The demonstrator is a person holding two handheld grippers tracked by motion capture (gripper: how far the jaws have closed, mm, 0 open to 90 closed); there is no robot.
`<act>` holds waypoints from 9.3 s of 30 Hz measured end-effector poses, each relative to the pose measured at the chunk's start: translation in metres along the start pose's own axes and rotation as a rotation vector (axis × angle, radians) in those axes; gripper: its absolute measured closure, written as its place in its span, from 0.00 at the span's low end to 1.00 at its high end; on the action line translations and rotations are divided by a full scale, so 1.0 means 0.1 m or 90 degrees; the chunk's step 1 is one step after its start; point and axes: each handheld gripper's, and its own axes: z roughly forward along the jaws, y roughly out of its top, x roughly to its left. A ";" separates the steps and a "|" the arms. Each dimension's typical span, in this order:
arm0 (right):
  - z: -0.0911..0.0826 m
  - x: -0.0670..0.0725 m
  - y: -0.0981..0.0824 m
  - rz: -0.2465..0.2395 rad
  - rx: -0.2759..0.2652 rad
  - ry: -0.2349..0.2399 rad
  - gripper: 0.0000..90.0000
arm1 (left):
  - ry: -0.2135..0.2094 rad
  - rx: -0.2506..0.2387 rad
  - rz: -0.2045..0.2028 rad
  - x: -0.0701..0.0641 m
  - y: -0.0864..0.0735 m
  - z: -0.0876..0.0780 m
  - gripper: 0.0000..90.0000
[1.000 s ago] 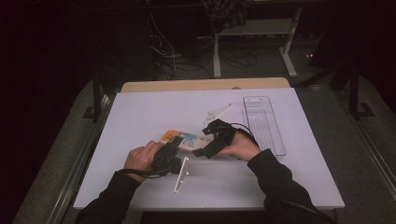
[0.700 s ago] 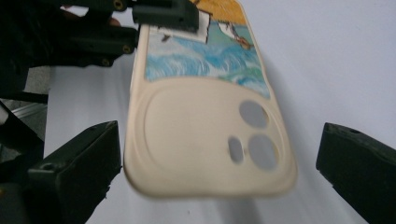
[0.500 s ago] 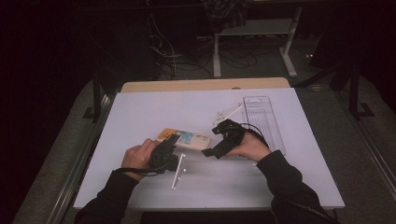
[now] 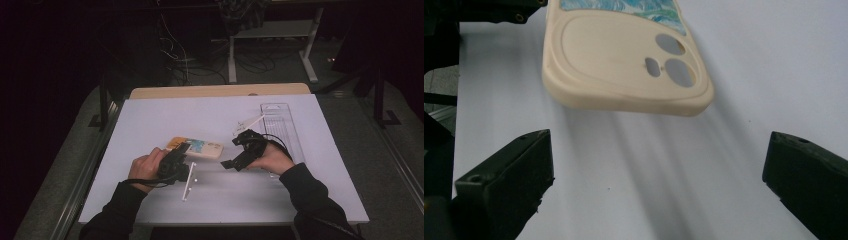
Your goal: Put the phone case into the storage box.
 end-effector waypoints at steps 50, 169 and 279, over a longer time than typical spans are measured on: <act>0.06 -0.05 -0.04 -0.008 -0.002 0.014 0.00 | -0.065 0.017 -0.257 0.19 -0.25 0.04 0.89; 0.33 -0.19 0.28 0.099 -0.066 -0.009 0.00 | -0.240 0.021 -0.866 0.43 -0.53 0.13 0.88; 0.42 -0.15 0.35 0.223 -0.175 0.092 0.00 | -0.254 -0.013 -0.797 0.25 0.18 0.17 0.88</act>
